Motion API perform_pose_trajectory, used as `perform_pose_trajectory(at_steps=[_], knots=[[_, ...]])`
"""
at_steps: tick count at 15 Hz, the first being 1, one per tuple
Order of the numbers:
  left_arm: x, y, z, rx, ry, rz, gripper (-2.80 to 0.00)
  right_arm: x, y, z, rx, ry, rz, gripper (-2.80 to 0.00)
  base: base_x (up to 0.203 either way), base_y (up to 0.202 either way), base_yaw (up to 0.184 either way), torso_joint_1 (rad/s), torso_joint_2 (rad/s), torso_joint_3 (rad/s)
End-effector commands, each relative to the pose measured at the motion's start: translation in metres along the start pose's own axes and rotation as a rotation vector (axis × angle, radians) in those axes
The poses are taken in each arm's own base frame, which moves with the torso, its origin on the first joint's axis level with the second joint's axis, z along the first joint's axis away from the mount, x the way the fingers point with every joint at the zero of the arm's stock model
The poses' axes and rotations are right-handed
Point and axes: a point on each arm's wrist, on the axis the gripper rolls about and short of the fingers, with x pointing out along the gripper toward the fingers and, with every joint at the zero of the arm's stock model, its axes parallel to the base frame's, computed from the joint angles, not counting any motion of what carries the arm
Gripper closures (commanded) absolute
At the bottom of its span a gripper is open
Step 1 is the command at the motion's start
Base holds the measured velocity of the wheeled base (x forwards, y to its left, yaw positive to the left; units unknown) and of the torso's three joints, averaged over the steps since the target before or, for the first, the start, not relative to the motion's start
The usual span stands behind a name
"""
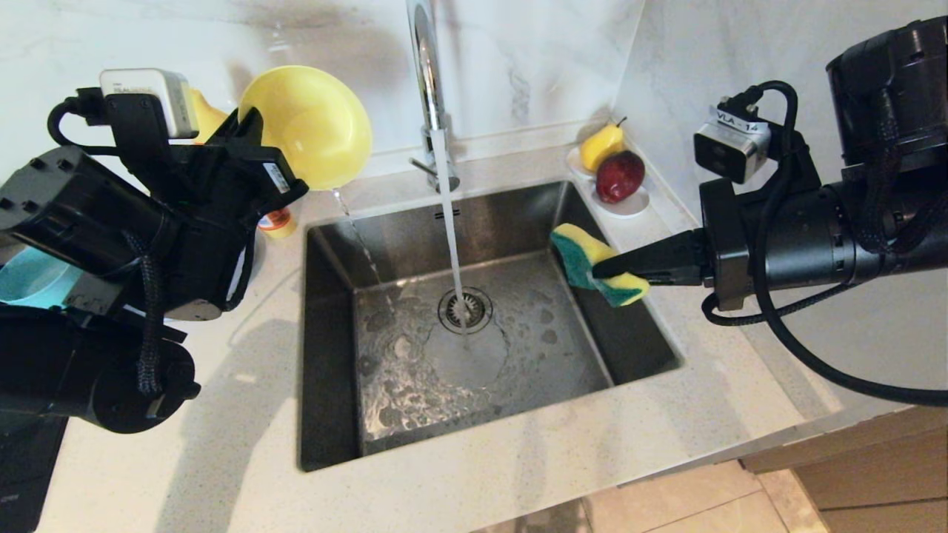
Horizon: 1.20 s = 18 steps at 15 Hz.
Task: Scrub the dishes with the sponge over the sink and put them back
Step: Place the bowl on the table
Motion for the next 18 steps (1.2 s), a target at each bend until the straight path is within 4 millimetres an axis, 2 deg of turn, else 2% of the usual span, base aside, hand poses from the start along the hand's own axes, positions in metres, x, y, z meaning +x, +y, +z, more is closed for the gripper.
perform_pose_trajectory(at_steps=[1, 7, 10, 13, 16, 18], knots=[[-0.001, 0.002, 0.004, -0.006, -0.011, 0.007, 0.00, -0.001, 0.000, 0.000, 0.003, 0.002, 0.003, 0.00, 0.000, 0.000, 0.000, 0.000, 0.00, 0.000], [-0.020, 0.003, -0.017, 0.002, 0.128, 0.062, 0.00, -0.001, 0.000, -0.001, 0.004, 0.008, 0.010, 0.00, 0.000, 0.000, 0.000, 0.000, 0.00, 0.000], [-0.029, -0.002, -0.049, -0.008, 0.447, 0.039, 0.00, -0.003, -0.001, -0.006, 0.009, 0.017, 0.001, 0.00, 0.000, 0.000, 0.000, 0.000, 0.00, 0.000], [-0.035, -0.002, -0.063, -0.098, 0.724, 0.063, 0.00, -0.007, -0.004, -0.011, 0.014, 0.018, -0.011, 0.00, 0.000, 0.000, 0.000, 0.000, 0.00, 0.000], [-0.025, 0.011, -0.059, -0.259, 0.896, 0.132, 0.00, -0.013, -0.004, -0.014, 0.019, 0.011, -0.016, 0.00, 0.000, 0.000, 0.000, 0.000, 0.00, 0.000], [-0.013, 0.024, -0.040, -0.397, 0.971, 0.164, 0.00, -0.018, -0.003, -0.019, 0.020, 0.010, -0.020, 0.00, 0.000, 0.000, 0.000, 0.000, 0.00, 0.000]])
